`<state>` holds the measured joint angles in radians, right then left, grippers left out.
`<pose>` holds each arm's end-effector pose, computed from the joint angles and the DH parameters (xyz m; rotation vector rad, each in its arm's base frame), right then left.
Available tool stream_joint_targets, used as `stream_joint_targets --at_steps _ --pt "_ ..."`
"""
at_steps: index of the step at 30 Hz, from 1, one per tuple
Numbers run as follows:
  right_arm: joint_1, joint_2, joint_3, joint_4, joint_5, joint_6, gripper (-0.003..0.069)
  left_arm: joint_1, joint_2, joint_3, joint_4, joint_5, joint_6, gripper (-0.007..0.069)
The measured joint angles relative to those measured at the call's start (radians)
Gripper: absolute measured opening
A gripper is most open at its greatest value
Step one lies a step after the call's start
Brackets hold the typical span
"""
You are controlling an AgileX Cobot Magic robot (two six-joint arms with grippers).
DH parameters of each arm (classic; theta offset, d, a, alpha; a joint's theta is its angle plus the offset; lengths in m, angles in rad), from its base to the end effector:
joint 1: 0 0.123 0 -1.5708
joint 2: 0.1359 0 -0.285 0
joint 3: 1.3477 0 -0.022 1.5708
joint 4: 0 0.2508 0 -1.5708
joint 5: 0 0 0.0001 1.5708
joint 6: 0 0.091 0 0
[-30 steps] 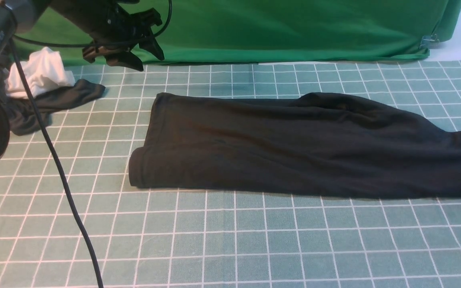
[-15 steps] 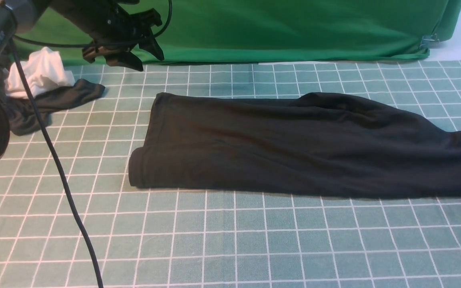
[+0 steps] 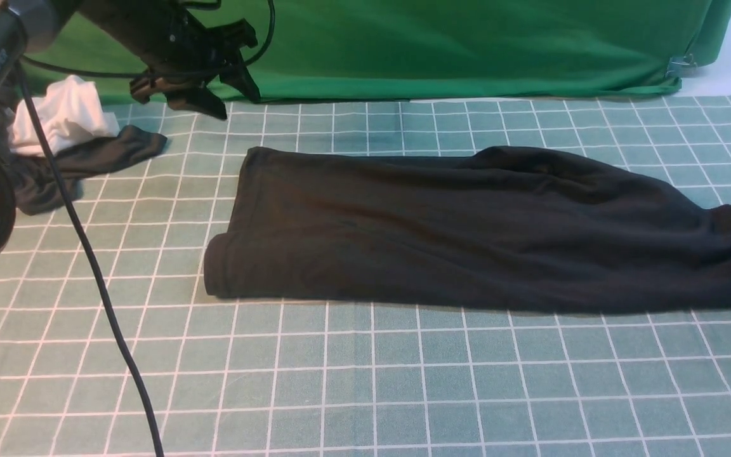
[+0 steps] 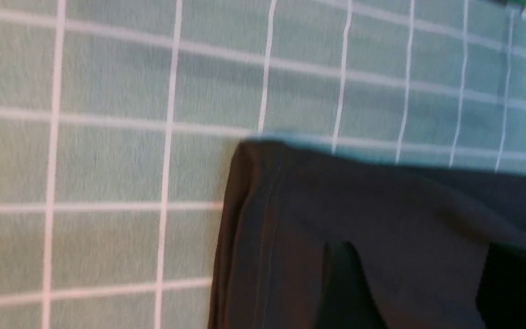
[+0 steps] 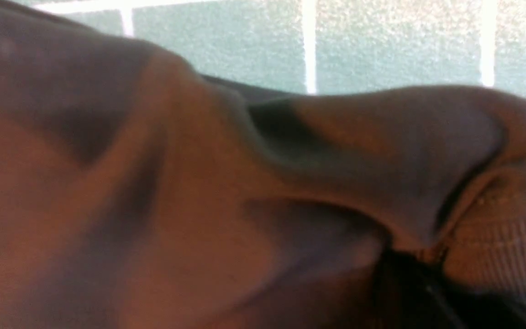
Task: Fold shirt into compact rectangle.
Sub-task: 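Pull the folded dark garment lengthwise by its ends to straighten it flat on the table, then fold the right end of the dark garment over onto its left end with the right gripper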
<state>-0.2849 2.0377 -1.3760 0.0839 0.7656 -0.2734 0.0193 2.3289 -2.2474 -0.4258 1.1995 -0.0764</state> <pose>0.3901 -0.1087 0.1515 0.0947 2.9006 -0.0017 0.5068 -0.0253 0.2479 -0.2386 2.7090 -0.6026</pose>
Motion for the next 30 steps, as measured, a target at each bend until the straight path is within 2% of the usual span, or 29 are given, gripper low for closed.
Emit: stream_joint_targets --at_steps 4,8,12,15,18,22,25,27,29,30 --pt "-0.037 -0.036 0.001 -0.153 0.020 0.087 0.0061 0.001 -0.014 0.008 0.081 0.016 -0.017 0.0362" --pt "-0.110 -0.105 0.001 -0.231 0.029 0.140 0.0058 0.001 -0.069 0.062 0.087 0.017 -0.020 0.0335" --pt "-0.131 -0.154 -0.008 -0.244 0.070 0.174 0.0057 0.001 -0.141 0.127 0.069 0.019 0.016 0.0286" --pt "-0.104 -0.214 -0.044 -0.208 0.145 0.191 0.0057 0.001 -0.182 0.152 0.065 0.024 0.041 0.0217" --pt "-0.022 -0.280 -0.090 -0.157 0.232 0.213 0.0057 0.001 -0.189 0.154 0.066 0.024 0.060 0.0143" --pt "0.123 -0.334 -0.113 -0.073 0.242 0.273 0.0057 0.001 -0.189 0.156 0.066 0.024 0.069 0.0083" --pt "0.259 -0.339 -0.119 0.016 0.229 0.328 0.0057 0.001 -0.189 0.157 0.066 0.024 0.076 0.0066" --pt "0.387 -0.327 -0.119 0.060 0.196 0.378 0.0055 0.001 -0.189 0.157 0.067 0.024 0.076 0.0064" --pt "0.442 -0.318 -0.119 0.071 0.173 0.405 0.0055 0.001 -0.189 0.157 0.067 0.024 0.076 0.0064" --pt "0.526 -0.299 -0.119 0.082 0.132 0.448 0.0055 0.001 -0.189 0.157 0.066 0.024 0.076 0.0064"
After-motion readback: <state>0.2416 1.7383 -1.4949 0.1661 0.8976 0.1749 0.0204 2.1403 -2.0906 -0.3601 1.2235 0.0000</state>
